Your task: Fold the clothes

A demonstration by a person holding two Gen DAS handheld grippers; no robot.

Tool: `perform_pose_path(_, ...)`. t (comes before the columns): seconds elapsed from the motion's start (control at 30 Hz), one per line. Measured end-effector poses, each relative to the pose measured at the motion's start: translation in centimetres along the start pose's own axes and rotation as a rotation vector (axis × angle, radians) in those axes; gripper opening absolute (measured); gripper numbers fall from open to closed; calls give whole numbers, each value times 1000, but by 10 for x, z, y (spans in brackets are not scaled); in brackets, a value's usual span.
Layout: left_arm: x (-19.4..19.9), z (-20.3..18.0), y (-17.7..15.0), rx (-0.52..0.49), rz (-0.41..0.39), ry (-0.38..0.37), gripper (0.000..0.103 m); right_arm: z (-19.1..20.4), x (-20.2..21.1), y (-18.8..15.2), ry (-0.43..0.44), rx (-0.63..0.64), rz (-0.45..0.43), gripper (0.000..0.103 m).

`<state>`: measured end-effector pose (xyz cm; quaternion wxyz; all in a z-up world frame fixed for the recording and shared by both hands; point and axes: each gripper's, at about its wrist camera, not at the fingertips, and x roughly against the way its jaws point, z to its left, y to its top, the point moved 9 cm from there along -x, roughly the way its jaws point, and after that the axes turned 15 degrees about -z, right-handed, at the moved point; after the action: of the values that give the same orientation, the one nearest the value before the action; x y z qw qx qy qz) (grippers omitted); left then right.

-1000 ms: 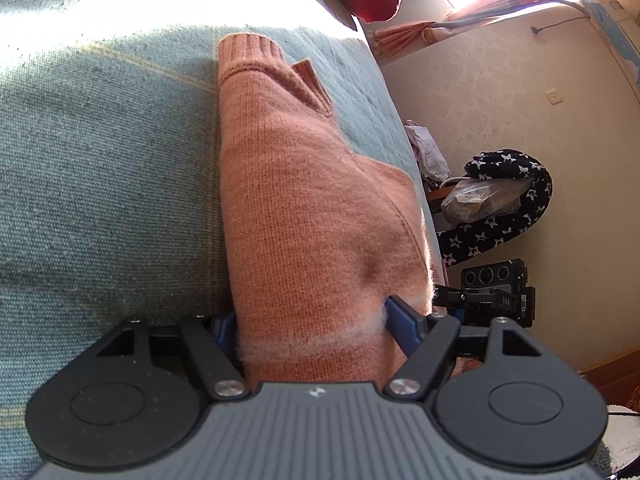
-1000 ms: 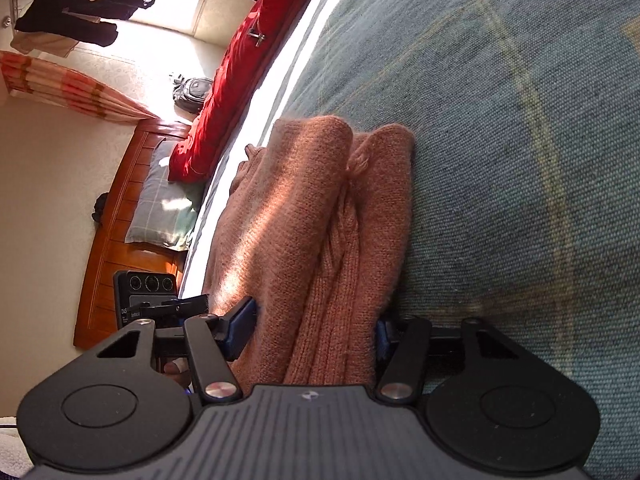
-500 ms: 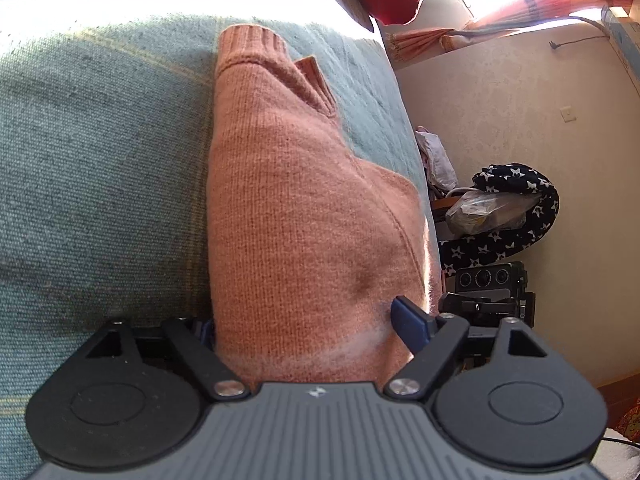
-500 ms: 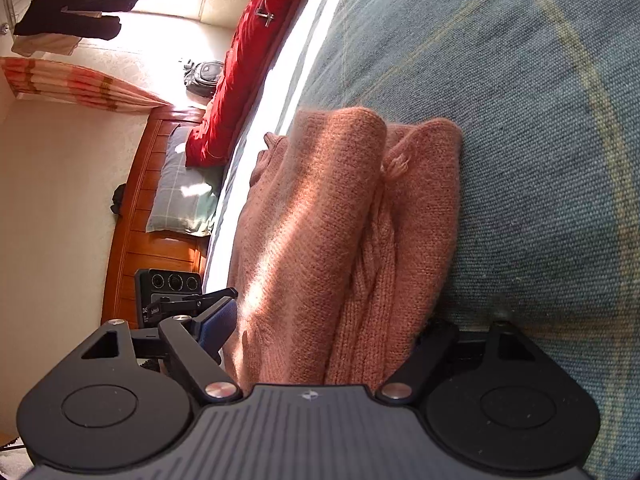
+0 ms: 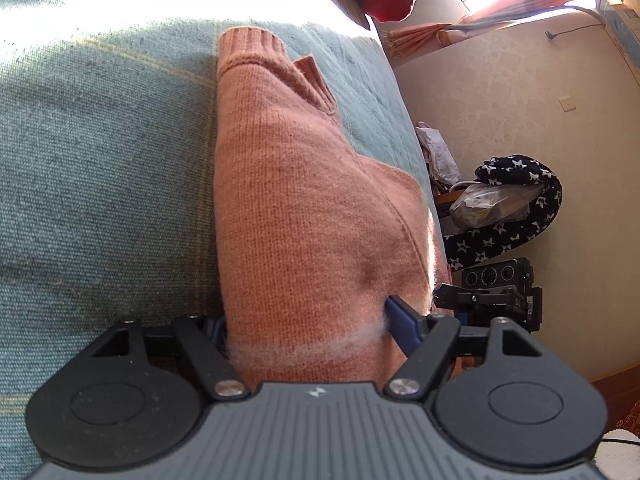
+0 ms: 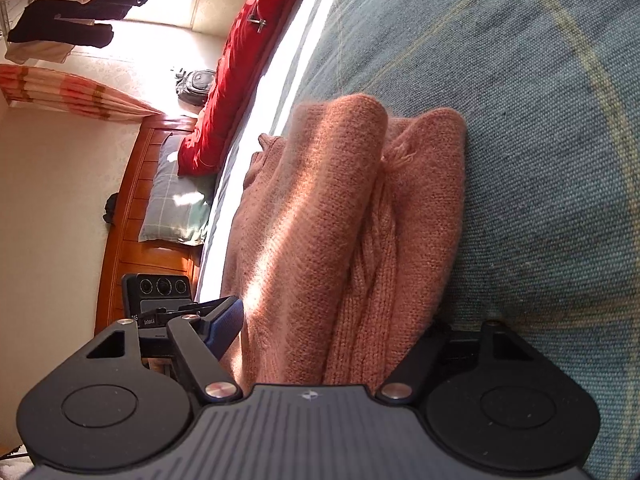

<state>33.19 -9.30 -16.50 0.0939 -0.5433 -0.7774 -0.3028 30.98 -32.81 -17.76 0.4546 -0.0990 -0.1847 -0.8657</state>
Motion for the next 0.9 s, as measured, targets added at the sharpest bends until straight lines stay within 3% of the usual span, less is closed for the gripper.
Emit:
perform_pose_path(0.33, 11, -18, 3, 11, 31, -20, 72, 27, 14, -13, -47, 1, -100, 75)
perform_pose_path(0.43, 11, -19, 5, 31, 33, -33, 72, 38, 11, -14, -79, 10, -120, 81)
perform_pose_path(0.53, 18, -20, 7, 24, 20, -28, 65, 54, 9, -15, -105, 50, -125, 82)
perform_pose_path(0.67, 26, -17, 6, 7, 24, -40, 66, 70, 5, -19, -141, 130, -108, 82)
perform_pose_path(0.8, 29, -3, 2, 23, 35, -41, 68, 50, 1, -28, -176, 141, -54, 82)
perform_pose_path(0.9, 34, -1, -1, 41, 29, -58, 72, 25, 9, -32, -137, 64, -49, 82)
